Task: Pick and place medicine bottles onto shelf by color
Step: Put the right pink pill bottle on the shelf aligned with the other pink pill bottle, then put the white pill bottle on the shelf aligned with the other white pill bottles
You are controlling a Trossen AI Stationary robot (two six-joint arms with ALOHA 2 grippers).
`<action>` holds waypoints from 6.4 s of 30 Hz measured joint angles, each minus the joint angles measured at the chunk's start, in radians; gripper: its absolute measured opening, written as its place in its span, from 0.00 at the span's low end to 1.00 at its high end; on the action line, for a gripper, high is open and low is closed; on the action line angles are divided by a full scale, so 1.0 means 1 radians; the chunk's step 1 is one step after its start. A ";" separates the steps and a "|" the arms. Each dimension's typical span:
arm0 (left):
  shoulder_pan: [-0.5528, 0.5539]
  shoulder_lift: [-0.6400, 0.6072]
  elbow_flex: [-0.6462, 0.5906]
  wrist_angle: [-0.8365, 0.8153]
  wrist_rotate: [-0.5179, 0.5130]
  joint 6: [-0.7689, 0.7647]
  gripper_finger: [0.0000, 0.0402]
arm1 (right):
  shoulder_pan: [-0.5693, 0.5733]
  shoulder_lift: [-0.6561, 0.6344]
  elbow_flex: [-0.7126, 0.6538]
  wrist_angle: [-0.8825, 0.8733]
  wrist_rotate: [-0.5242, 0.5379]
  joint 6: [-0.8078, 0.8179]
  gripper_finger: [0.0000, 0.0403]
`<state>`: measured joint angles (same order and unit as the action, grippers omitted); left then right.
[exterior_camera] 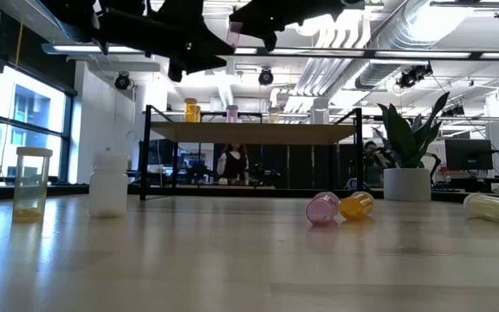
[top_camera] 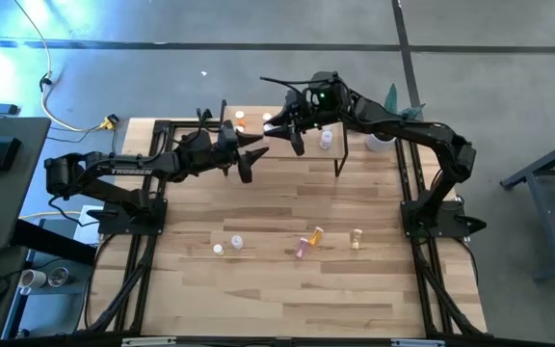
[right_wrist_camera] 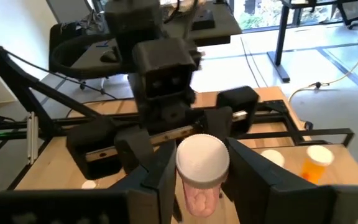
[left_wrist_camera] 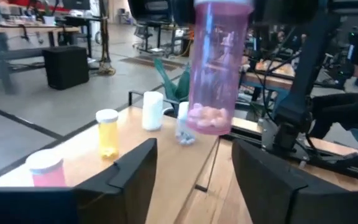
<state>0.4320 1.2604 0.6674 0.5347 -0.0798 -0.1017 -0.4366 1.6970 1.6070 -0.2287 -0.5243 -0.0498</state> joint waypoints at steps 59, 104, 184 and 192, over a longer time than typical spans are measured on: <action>0.146 -0.352 0.000 -0.124 -0.105 0.151 0.58 | 0.127 0.131 -0.231 0.378 0.701 0.026 0.27; 0.146 -0.352 0.000 -0.128 -0.108 0.159 0.58 | 0.105 0.164 -0.207 0.275 0.673 0.050 0.43; -0.217 -0.499 0.113 -1.020 0.193 -0.299 0.57 | 0.481 -0.136 -0.195 -0.324 0.508 0.150 0.43; -0.286 -0.499 0.113 -1.223 0.042 -0.356 0.57 | 0.529 -0.134 -0.300 -0.108 0.479 0.225 0.43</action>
<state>0.1460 0.7616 0.7799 -0.6883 -0.0380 -0.4573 0.0924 1.5635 1.3071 -0.3365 -0.0456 0.1757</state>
